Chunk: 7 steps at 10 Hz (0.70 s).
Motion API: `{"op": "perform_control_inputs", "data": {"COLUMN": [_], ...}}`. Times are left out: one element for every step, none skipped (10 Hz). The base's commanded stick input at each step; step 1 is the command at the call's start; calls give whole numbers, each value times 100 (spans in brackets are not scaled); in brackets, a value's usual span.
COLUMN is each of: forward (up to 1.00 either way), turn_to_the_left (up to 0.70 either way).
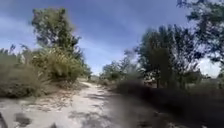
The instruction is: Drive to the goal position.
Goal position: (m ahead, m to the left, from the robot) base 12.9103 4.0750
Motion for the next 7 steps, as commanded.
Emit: {"op": "perform_control_inputs", "data": {"forward": [70,70,70,70,70,70,70], "turn_to_the_left": [0,0,0,0,0,0,0]}}
